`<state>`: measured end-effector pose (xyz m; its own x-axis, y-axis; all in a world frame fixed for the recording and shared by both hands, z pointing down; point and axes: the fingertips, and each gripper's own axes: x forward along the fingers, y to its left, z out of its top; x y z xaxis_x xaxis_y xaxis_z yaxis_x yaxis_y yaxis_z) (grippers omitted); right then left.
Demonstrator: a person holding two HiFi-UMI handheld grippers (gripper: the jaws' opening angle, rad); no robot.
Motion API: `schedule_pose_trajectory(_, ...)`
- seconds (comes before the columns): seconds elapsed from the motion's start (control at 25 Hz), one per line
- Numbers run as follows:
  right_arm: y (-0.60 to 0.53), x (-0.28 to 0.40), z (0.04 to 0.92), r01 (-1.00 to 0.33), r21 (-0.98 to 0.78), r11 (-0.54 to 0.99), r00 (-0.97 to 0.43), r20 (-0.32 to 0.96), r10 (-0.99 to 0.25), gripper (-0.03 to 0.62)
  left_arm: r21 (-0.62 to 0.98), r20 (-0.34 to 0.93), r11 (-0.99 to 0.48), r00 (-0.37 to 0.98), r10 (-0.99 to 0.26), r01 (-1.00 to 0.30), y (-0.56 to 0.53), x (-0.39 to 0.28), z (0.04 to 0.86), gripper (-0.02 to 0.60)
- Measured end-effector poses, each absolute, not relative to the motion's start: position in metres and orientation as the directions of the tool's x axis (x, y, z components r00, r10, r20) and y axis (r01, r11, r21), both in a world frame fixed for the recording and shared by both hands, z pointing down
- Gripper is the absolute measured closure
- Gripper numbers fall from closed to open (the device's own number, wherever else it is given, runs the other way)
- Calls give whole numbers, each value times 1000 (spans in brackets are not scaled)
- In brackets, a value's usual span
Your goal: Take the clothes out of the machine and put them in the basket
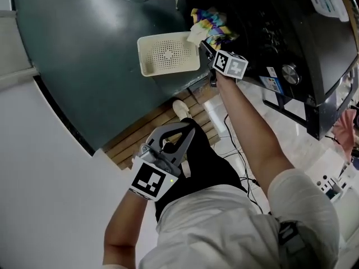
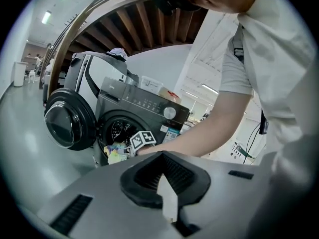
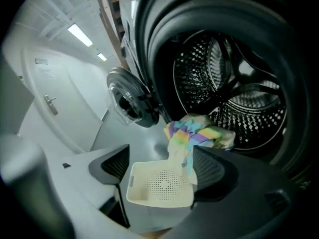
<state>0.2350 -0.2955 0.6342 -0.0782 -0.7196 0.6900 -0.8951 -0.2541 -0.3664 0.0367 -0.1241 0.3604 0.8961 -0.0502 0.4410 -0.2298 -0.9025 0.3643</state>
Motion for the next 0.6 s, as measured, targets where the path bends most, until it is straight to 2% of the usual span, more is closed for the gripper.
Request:
schedule_pose_trajectory(0.32, -318, 277, 697, -833, -356, -424, 32, 734, -678, 174, 396, 454, -886, 890, -41, -242, -141, 36, 386, 584)
schedule_pose_trajectory(0.6, -344, 313, 738, -813, -314, -490, 94, 760, -643, 152, 451, 463, -858, 886, -11, -246, -142, 41, 415, 586)
